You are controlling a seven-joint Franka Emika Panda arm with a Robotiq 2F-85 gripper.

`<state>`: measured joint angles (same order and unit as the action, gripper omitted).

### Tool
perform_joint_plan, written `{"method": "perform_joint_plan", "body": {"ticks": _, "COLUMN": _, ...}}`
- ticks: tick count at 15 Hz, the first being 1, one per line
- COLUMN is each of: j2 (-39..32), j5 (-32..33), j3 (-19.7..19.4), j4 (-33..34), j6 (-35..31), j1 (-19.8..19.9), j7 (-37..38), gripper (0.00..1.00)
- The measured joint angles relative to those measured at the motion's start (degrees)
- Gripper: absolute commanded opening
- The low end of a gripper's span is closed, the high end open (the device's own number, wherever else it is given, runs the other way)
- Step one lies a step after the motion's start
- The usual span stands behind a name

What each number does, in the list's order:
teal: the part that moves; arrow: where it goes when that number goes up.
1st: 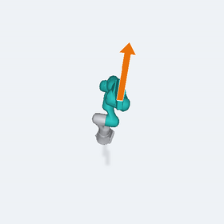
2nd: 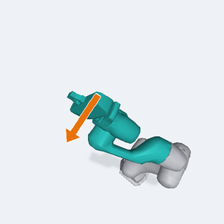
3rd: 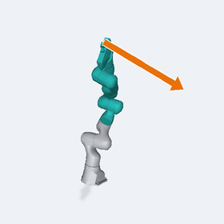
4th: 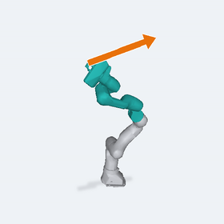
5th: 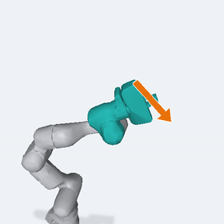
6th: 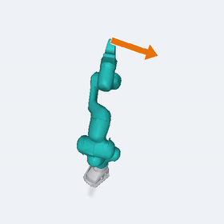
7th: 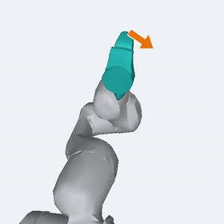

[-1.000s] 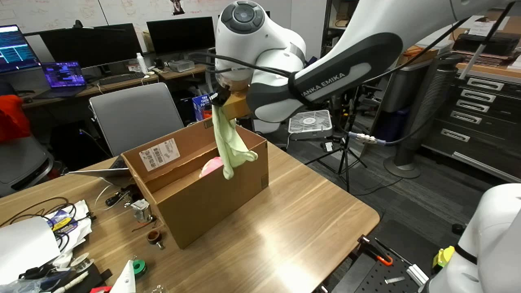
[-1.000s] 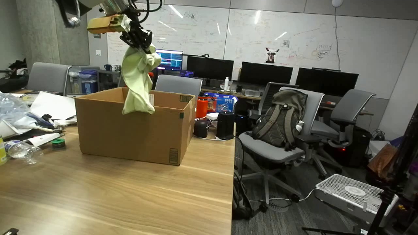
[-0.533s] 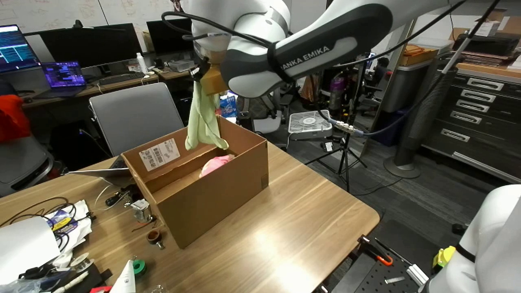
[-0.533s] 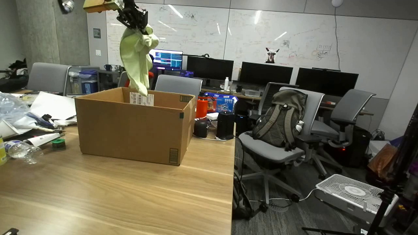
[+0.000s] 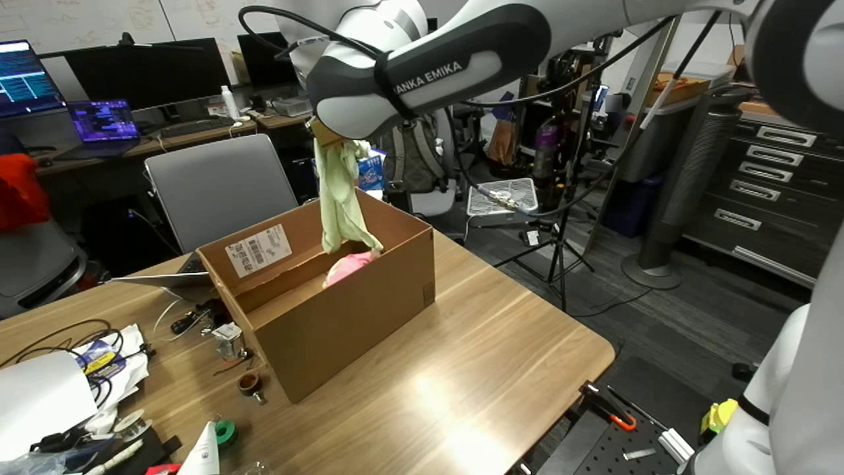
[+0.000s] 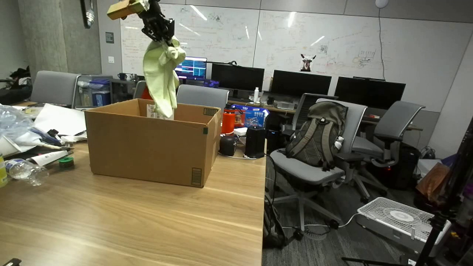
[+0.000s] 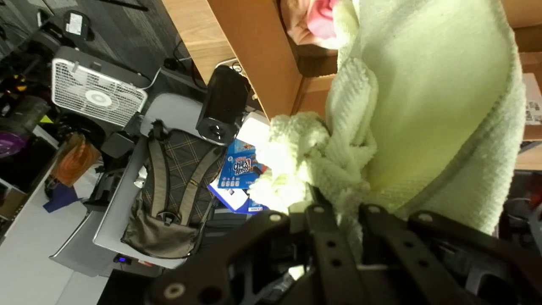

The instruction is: Pick up the clothes from the table and put them in the box

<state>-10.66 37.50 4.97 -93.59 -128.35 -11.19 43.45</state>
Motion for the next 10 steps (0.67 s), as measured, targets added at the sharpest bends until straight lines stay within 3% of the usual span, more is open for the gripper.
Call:
{"method": "perform_joint_plan", "body": {"ticks": 1, "j2": -1.40, "j5": -0.38, "j3": -0.06, "j4": 1.83, "j6": 1.53, "j1": 0.00, "j7": -0.96, "gripper": 0.36}}
{"method": "perform_joint_plan", "body": {"ticks": 10, "j2": -8.73, "j5": -5.07, "j3": -1.35, "j4": 11.76, "j6": 9.48, "j1": -0.01, "j7": -9.62, "gripper": 1.00}}
